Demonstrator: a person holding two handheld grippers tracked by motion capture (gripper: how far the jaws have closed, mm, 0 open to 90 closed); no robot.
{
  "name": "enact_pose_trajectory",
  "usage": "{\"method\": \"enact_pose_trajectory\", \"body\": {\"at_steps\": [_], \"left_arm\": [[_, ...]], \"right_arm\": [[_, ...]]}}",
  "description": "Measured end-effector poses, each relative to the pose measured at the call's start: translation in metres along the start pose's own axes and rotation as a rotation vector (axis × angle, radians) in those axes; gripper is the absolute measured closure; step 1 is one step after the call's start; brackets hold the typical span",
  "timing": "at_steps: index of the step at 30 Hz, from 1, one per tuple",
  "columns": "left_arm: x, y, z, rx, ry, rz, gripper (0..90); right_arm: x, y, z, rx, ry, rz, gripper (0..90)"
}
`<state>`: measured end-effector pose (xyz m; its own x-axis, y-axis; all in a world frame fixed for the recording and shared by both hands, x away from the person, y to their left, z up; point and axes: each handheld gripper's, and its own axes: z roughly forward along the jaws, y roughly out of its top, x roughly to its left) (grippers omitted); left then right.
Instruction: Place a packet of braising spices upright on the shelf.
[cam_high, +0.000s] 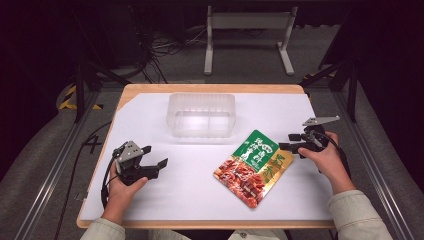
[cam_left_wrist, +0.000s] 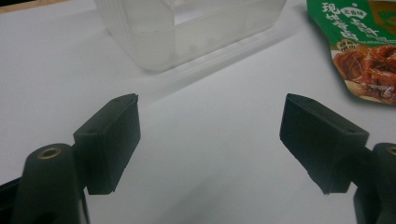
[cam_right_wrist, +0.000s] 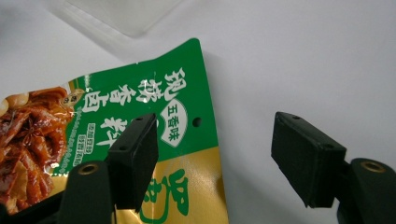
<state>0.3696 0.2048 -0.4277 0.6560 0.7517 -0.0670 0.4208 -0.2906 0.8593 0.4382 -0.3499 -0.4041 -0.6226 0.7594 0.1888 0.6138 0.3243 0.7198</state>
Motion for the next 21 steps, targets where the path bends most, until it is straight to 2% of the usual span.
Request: {"method": "enact_pose_trajectory", "body": {"at_steps": [8, 14, 21], "left_arm": [[-0.002, 0.000, 0.002, 0.010, 0.001, 0.007, 20.3], [-0.006, 0.000, 0.005, 0.025, -0.001, 0.026, 19.9], [-0.006, 0.000, 0.005, 0.029, -0.001, 0.028, 19.9]], "right_arm": [[-0.002, -0.012, 0.012, 0.040, 0.036, 0.033, 33.5], [-0.001, -0.020, 0.016, 0.055, 0.056, 0.042, 34.9], [0.002, -0.023, 0.015, 0.069, 0.109, 0.059, 39.6]]}}
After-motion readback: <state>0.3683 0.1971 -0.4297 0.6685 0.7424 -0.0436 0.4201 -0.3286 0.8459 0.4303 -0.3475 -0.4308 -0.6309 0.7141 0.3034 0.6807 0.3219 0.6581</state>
